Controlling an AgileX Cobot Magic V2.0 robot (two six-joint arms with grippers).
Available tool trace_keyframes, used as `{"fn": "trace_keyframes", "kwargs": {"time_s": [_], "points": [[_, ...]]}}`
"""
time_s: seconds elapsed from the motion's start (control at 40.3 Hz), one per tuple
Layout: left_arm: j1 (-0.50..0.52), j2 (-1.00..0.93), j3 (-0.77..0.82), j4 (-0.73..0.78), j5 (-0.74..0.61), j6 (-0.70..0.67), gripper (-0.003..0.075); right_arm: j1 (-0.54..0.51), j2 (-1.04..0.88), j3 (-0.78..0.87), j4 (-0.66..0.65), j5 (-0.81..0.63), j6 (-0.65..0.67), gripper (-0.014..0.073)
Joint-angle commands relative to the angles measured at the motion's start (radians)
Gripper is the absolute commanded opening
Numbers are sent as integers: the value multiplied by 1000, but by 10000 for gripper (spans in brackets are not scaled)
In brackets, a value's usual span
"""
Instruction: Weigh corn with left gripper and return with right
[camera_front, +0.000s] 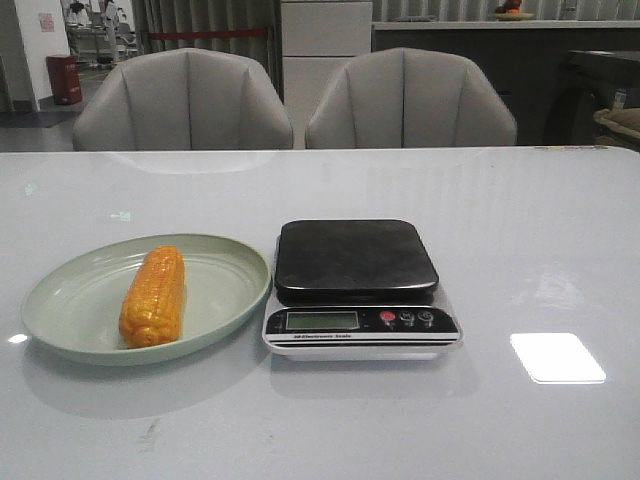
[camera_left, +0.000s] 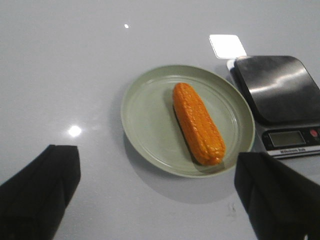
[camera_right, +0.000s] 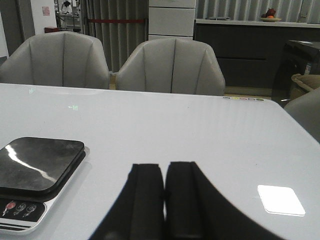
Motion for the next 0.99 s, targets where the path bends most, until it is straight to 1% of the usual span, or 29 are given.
{"fn": "trace_keyframes", "kwargs": {"time_s": [0.0, 0.223, 0.372, 0.546, 0.646, 0.77, 0.869, 0.968], "points": [[-58, 95, -50, -34, -80, -1, 676, -8, -18, 4, -14, -79, -3, 178], [-178, 383, -148, -34, -95, -28, 676, -8, -18, 4, -14, -79, -3, 178], [-228, 564, -239, -34, -108, -50, 676, -8, -18, 4, -14, -79, -3, 178], [-240, 737, -351, -34, -98, -69, 670, -8, -18, 4, -14, -79, -3, 178], [-240, 823, -401, -34, -92, -81, 637, -8, -18, 4, -14, -79, -3, 178], [-240, 907, -445, -34, -55, -102, 606, -8, -18, 4, -14, -79, -3, 178], [-240, 968, -472, -34, -22, -102, 604, -8, -18, 4, -14, -79, -3, 178], [-240, 1013, -486, -32, -22, -114, 604, -8, -18, 4, -14, -79, -3, 178]]}}
